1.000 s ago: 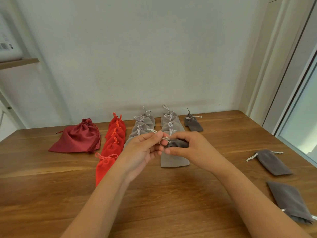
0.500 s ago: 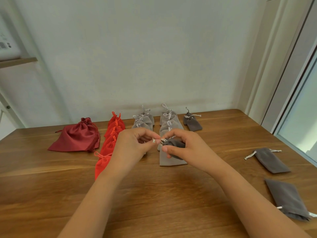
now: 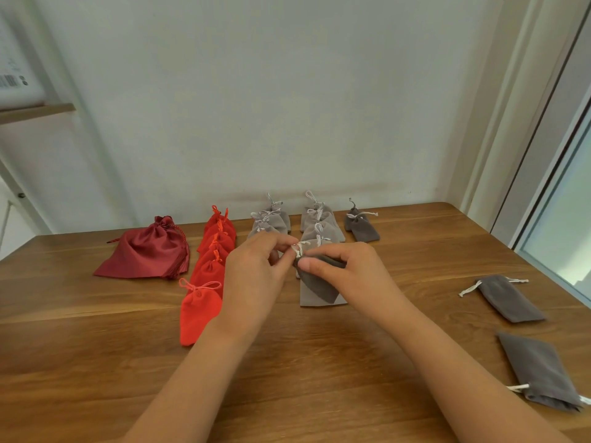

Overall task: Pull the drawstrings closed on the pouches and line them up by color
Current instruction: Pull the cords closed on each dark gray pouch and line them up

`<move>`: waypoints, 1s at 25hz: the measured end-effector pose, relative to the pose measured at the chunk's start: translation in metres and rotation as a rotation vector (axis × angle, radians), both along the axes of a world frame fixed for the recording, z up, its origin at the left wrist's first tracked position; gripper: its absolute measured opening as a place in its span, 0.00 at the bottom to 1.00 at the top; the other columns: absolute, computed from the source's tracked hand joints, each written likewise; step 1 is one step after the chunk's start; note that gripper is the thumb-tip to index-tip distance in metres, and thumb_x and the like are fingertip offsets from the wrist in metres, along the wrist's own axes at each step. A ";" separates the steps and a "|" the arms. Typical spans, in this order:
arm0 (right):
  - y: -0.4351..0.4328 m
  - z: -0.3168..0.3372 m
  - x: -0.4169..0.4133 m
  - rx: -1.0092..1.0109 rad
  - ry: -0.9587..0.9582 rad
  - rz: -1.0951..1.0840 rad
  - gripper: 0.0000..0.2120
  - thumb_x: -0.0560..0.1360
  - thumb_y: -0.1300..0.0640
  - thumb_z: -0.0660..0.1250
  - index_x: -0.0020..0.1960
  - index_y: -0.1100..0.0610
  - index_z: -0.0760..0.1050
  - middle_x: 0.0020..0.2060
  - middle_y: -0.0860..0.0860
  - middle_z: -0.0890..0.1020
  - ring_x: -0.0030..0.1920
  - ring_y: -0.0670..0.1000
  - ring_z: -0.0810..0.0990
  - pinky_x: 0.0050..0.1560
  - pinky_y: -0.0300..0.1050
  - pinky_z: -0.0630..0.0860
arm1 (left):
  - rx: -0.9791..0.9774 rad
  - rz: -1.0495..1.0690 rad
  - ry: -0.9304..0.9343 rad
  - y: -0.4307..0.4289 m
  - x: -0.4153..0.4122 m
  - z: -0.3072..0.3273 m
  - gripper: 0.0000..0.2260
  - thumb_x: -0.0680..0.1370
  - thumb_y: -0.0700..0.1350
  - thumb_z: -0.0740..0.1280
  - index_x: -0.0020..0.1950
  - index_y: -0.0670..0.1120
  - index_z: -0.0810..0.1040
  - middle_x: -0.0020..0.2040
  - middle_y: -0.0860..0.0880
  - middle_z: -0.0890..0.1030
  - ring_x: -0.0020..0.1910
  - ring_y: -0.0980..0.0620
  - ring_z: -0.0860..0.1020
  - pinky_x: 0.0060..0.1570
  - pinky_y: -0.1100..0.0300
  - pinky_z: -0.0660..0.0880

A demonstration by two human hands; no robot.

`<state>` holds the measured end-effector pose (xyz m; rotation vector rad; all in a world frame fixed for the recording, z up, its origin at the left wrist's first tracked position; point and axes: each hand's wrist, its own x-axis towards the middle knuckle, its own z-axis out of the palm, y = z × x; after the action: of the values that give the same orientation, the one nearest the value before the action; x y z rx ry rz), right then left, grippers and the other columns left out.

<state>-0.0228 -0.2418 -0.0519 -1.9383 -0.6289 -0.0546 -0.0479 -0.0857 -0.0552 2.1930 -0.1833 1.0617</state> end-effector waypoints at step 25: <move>-0.017 0.006 0.015 0.432 0.054 0.043 0.07 0.78 0.61 0.63 0.46 0.60 0.80 0.40 0.49 0.82 0.43 0.43 0.80 0.49 0.35 0.75 | -0.840 -0.375 0.390 -0.027 -0.013 0.014 0.07 0.76 0.40 0.67 0.40 0.39 0.80 0.29 0.50 0.81 0.24 0.59 0.72 0.25 0.68 0.70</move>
<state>-0.0078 -0.2583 -0.0459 -1.5039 -0.5698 -0.1021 -0.0604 -0.1127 -0.0410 1.4690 0.0331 0.3692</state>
